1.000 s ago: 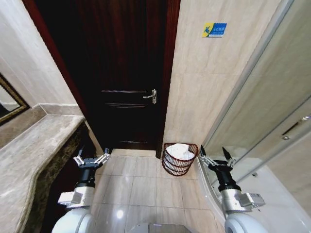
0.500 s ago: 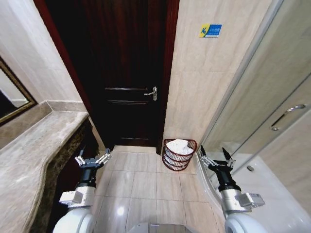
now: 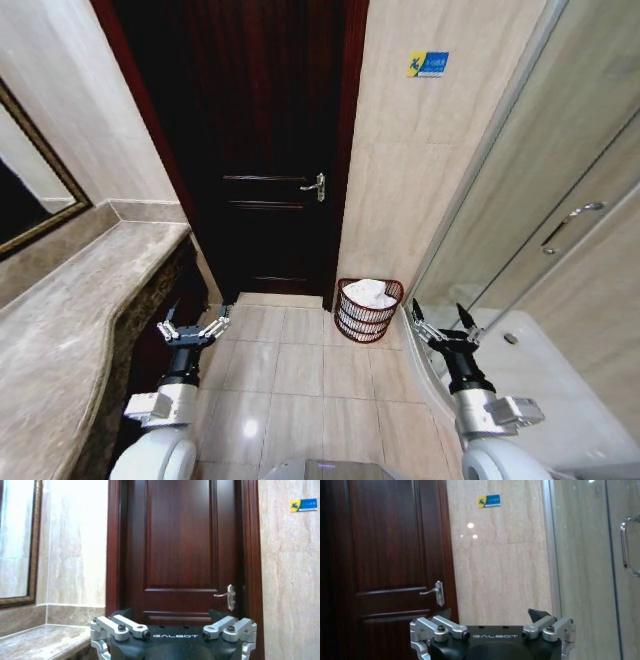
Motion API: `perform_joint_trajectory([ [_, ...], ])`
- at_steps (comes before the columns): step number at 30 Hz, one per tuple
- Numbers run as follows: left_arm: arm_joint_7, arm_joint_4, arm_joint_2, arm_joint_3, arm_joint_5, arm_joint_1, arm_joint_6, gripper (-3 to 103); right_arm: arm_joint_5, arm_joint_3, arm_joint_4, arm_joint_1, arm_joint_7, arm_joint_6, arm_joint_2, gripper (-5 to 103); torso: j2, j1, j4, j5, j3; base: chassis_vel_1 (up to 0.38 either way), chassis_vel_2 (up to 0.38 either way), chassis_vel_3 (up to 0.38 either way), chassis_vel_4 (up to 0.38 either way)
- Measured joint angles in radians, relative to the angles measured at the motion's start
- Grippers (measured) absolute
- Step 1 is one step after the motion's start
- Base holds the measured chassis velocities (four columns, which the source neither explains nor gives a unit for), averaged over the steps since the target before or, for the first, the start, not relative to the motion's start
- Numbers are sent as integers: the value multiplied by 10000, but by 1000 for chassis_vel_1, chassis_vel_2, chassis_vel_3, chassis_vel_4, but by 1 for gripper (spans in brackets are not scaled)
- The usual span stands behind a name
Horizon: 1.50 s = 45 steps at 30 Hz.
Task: Discard the used towel into the hamper.
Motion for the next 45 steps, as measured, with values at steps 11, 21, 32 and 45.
perform_joint_trajectory([
  [11, -89, 32, -4, 158, 102, -46, -110, 100, 1, 11, 0, 1, 0, -22, -33, 100, 0, 0, 0, 0, 0, 95, -96, -104, 110],
  [21, -98, 38, -16, 186, 139, -51, -109, 100, 4, 12, 17, -45, -2, -24, -5, 100, 0, 0, 0, 0, 0, 100, -89, -98, 95],
  [32, -103, 12, -11, 177, 87, -41, -109, 100, -31, 18, 36, -141, -30, 56, 80, 100, -1, 2, 1, 1, 0, 99, -97, -94, 102],
  [45, -135, -341, 9, 252, -90, -210, 132, 100, -223, 12, 123, -129, -37, -52, -37, 100, 0, -1, 1, -1, -1, 102, -96, -96, 102],
])
